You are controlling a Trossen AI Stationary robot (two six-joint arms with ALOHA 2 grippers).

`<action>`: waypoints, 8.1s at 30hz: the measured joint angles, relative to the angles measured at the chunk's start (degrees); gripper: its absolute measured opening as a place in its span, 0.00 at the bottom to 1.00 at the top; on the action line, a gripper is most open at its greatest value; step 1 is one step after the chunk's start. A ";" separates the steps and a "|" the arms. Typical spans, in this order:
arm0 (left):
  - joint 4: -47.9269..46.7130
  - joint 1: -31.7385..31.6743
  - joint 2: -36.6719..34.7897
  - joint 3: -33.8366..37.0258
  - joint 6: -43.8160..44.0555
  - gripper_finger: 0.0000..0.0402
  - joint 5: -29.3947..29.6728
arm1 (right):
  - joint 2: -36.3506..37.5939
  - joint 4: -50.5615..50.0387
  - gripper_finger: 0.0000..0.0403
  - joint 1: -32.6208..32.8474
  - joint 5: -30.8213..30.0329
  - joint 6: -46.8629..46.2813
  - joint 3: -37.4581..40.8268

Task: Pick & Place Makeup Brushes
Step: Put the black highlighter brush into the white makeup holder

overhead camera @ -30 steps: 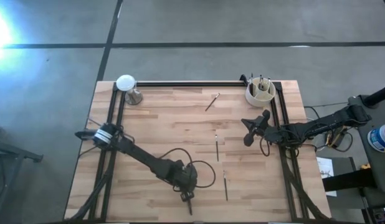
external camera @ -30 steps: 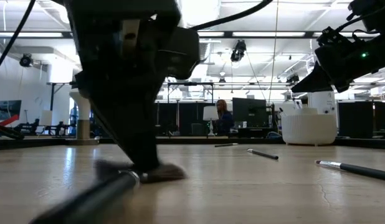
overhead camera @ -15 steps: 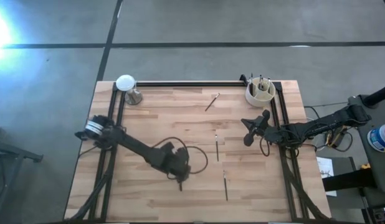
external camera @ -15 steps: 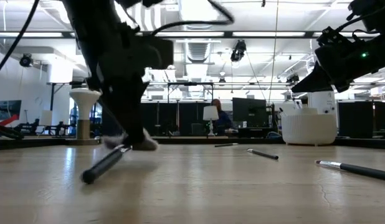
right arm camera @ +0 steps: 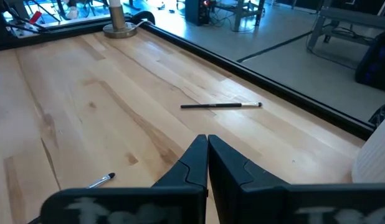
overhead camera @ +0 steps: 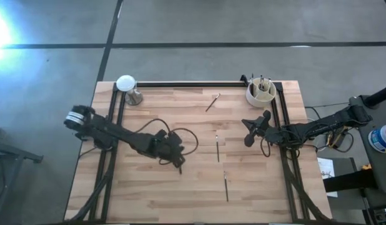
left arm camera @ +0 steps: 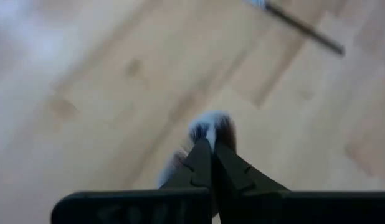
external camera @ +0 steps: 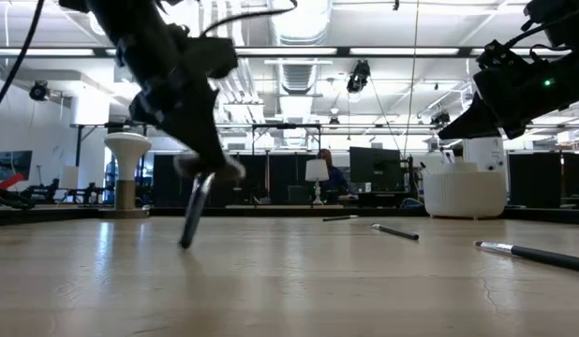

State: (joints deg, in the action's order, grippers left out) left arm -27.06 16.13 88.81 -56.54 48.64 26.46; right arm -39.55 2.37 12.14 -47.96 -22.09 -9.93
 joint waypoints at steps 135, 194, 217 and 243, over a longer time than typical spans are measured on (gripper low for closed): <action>90.40 -17.93 -11.58 39.08 -36.28 0.05 -6.49 | -25.72 10.45 0.09 -56.39 -6.34 29.81 -21.77; 90.02 -17.76 -11.55 39.11 -35.74 0.05 -9.31 | 22.62 -6.50 0.09 -57.93 30.23 25.35 -5.66; 90.00 -17.76 -11.55 38.54 -36.52 0.05 -9.19 | 30.44 14.58 0.09 -70.18 25.20 27.81 9.40; 88.95 -17.89 -11.55 38.56 -38.03 0.05 -8.81 | 1.52 12.90 0.09 -45.38 5.06 22.21 -9.79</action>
State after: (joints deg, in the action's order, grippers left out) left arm 61.89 -1.76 77.25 -17.98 10.61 17.65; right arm -38.03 15.27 -33.24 -42.91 0.12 -19.72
